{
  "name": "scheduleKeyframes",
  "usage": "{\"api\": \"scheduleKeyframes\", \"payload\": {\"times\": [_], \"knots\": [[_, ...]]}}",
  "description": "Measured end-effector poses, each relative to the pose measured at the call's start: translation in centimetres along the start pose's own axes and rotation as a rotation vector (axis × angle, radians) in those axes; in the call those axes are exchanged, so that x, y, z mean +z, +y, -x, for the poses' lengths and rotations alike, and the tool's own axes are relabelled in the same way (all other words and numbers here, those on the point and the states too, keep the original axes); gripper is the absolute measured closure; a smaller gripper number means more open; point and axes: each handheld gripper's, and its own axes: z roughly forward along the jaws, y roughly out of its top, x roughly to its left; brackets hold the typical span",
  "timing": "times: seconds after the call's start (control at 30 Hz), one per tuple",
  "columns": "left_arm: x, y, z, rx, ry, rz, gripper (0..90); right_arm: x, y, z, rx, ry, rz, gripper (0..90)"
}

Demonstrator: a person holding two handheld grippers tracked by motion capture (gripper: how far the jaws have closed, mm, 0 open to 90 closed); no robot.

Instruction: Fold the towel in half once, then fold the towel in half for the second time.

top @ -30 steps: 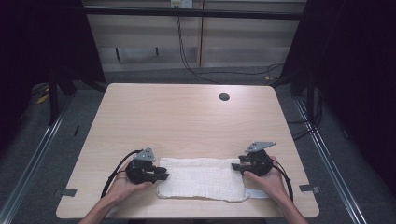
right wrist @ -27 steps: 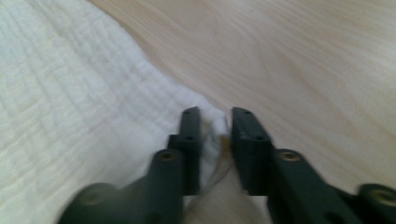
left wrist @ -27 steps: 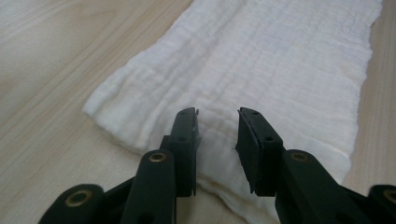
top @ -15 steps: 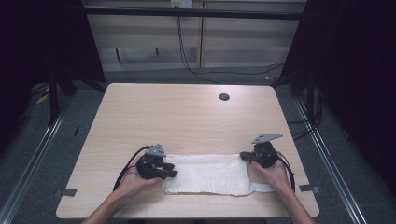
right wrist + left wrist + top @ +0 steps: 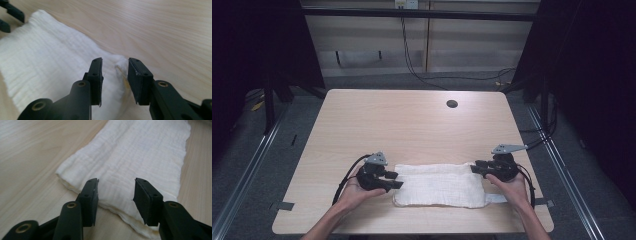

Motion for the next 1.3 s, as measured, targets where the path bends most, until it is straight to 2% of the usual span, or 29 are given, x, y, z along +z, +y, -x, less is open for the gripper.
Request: {"api": "scheduleKeyframes", "payload": {"times": [0.03,0.13,0.2,0.3,0.33,0.4,0.47,0.5,0.53,0.57,0.63,0.8,0.9,0.93,1.03,1.17,1.3], "knots": [[-0.7,0.1,-0.4,-0.018,0.024,0.016,50.5,-0.1,0.0,-0.7,-0.013,0.022,0.003,63.6],[-1.3,0.3,-0.9,-0.036,0.031,0.036,50.3,0.0,0.1,-1.5,-0.023,0.04,0.004,62.3],[-1.8,0.3,-1.3,-0.045,0.043,0.055,54.0,0.1,0.2,-2.2,-0.042,0.057,0.002,59.4],[-2.2,0.1,-1.8,-0.061,0.045,0.06,51.4,0.5,0.8,-3.7,-0.052,0.058,0.014,52.7],[-2.2,0.1,-1.8,-0.061,0.045,0.06,50.4,0.5,0.8,-3.7,-0.052,0.058,0.014,52.7],[-2.5,0.1,-2.1,-0.068,0.044,0.067,49.8,1.3,1.3,-4.7,-0.069,0.077,-0.001,49.7],[-2.6,0.3,-2.2,-0.059,0.052,0.06,49.6,1.6,1.4,-5.1,-0.078,0.089,-0.006,49.0],[-2.9,0.6,-2.2,-0.049,0.065,0.069,51.4,2.3,1.6,-5.9,-0.093,0.107,-0.019,48.4],[-2.9,0.6,-2.2,-0.049,0.065,0.069,52.6,2.3,1.6,-5.9,-0.093,0.107,-0.019,48.4],[-2.9,0.8,-2.2,-0.054,0.066,0.081,52.6,2.5,1.6,-6.3,-0.094,0.117,-0.019,47.8],[-2.5,1.7,-2.3,-0.041,0.059,0.07,52.1,3.0,2.0,-7.5,-0.118,0.126,-0.002,45.0],[-2.4,2.8,-2.7,-0.038,0.058,0.076,52.2,3.6,2.5,-9.0,-0.143,0.162,-0.003,46.5],[-2.1,3.6,-3.4,-0.036,0.067,0.07,53.9,4.7,3.1,-10.4,-0.157,0.211,-0.036,49.4],[-2.1,3.6,-3.4,-0.036,0.067,0.07,53.8,4.7,3.1,-10.4,-0.157,0.211,-0.036,49.4],[-1.6,3.3,-3.5,-0.024,0.064,0.064,53.5,5.6,3.7,-12.2,-0.192,0.242,-0.056,53.3],[-1.5,3.0,-3.6,-0.033,0.071,0.063,52.6,6.6,3.9,-13.2,-0.205,0.274,-0.061,57.4],[-1.4,2.7,-3.8,-0.033,0.069,0.058,52.0,8.5,3.8,-14.9,-0.24,0.339,-0.087,60.0]]}}
